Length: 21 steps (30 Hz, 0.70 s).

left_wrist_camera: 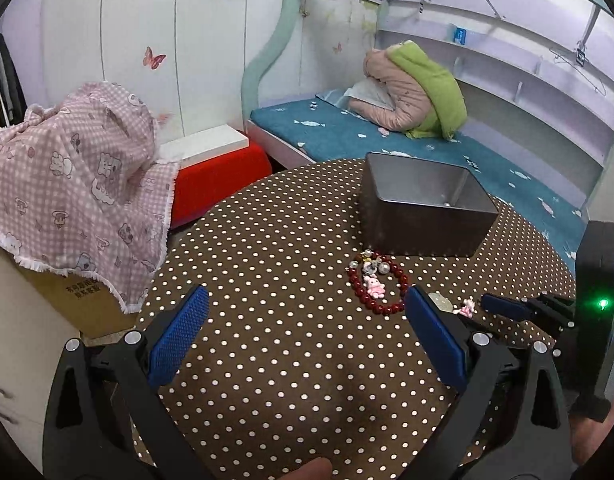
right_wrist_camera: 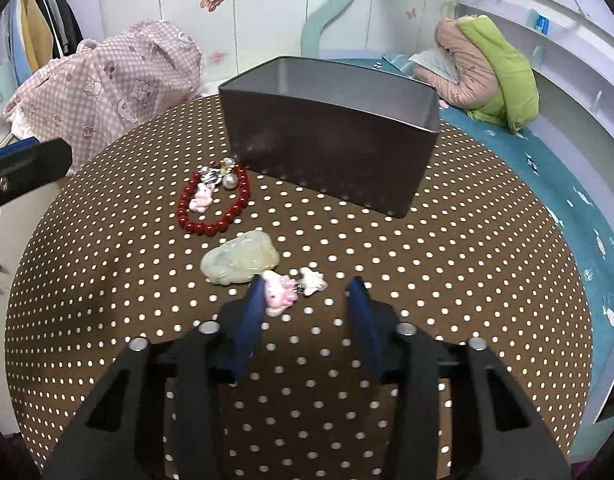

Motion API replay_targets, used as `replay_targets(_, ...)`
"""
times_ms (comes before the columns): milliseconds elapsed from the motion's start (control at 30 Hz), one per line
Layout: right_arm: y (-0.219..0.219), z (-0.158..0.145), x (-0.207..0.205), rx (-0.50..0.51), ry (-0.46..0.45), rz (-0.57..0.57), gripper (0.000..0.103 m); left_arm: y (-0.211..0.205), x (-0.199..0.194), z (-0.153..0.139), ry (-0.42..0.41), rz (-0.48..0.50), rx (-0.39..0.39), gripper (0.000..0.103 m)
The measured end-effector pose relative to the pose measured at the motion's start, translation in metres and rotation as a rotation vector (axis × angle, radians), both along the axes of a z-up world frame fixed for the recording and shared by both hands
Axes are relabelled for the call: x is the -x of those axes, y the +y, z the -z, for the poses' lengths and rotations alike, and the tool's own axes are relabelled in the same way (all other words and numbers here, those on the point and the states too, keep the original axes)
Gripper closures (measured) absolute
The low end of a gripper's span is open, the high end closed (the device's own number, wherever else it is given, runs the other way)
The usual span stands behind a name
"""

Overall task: Organize jewelry
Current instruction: 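Grasp the other pink bunny charm with the right tool while the left tool grasps the pale jade pendant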

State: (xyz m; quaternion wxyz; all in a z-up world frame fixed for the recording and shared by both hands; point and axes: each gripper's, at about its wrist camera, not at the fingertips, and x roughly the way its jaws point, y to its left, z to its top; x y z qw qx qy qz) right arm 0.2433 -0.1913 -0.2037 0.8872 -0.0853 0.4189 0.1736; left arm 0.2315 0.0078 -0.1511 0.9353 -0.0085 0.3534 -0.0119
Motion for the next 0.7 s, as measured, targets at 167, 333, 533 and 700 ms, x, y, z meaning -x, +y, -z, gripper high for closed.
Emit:
replay_targets(167, -0.008, 0.001, -0.001, -0.008, 0.002, 0.006, 0.069, -0.014, -0.005, 0.005, 0.013, 0.04, -0.013, 0.005)
replay_targets(333, -0.011, -0.001, -0.003, -0.008, 0.001, -0.004, 0.073, -0.034, -0.013, 0.013, 0.035, 0.095, -0.021, 0.005)
replay_targets(533, -0.029, -0.002, -0.001, -0.04, 0.005, 0.019, 0.089, -0.057, -0.027, 0.032, 0.091, 0.168, -0.022, 0.005)
replay_targets(700, -0.046, -0.004, -0.004, -0.095, 0.041, 0.044, 0.084, -0.076, -0.037, 0.052, 0.143, 0.205, -0.034, 0.005)
